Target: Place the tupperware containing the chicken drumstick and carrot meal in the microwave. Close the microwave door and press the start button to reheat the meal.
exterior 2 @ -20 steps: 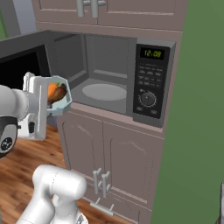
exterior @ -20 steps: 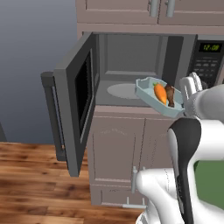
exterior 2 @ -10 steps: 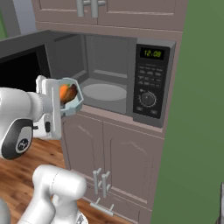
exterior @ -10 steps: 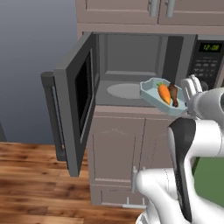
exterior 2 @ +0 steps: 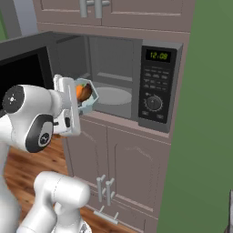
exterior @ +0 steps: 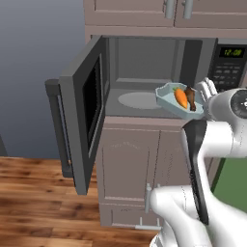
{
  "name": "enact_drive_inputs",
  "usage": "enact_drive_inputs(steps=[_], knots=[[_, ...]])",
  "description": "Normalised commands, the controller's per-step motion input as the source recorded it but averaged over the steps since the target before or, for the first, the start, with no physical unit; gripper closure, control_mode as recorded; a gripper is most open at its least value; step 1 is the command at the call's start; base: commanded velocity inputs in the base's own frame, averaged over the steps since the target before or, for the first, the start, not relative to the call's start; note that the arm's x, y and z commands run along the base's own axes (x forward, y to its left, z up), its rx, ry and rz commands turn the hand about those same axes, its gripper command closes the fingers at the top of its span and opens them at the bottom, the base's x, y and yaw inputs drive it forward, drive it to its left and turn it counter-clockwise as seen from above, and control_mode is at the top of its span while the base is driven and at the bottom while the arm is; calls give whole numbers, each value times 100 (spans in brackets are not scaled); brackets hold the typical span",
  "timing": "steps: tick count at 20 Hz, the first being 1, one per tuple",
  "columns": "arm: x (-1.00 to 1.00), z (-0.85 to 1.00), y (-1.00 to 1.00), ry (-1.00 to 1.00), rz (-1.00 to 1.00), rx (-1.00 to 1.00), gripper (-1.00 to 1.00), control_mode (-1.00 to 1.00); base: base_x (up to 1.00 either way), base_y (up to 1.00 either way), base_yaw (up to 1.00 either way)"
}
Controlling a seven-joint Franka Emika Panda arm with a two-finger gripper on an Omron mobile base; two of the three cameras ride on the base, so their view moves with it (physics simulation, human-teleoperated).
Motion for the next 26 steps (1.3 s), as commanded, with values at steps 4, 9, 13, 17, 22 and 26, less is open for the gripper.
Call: enact_drive_inputs(steps=[4, 9, 13, 17, 22, 26], knots=[[43, -16, -13, 0, 0, -3, 100, -100, 0, 0, 0], [56, -18, -1, 0, 0, -1, 100, -100, 0, 0, 0], [64, -17, 0, 0, 0, 0, 100, -100, 0, 0, 0], [64, -2, 0, 1, 0, 0, 100, -100, 0, 0, 0], [67, 0, 0, 7, 0, 0, 100, -100, 0, 0, 0], [65, -3, 0, 9, 0, 0, 100, -100, 0, 0, 0]])
